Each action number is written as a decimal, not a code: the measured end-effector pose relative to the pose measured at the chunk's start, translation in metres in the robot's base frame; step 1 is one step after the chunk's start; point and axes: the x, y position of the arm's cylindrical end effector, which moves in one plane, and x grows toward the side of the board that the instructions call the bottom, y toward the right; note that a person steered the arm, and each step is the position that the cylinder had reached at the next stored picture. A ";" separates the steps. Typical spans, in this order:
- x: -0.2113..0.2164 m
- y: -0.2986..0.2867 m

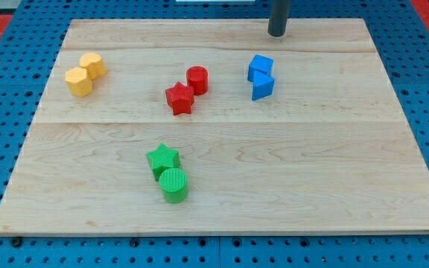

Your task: Slide your arm to the top right of the blue cube

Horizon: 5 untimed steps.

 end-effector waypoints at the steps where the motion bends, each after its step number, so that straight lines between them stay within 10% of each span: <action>1: 0.000 0.000; 5: 0.000 -0.002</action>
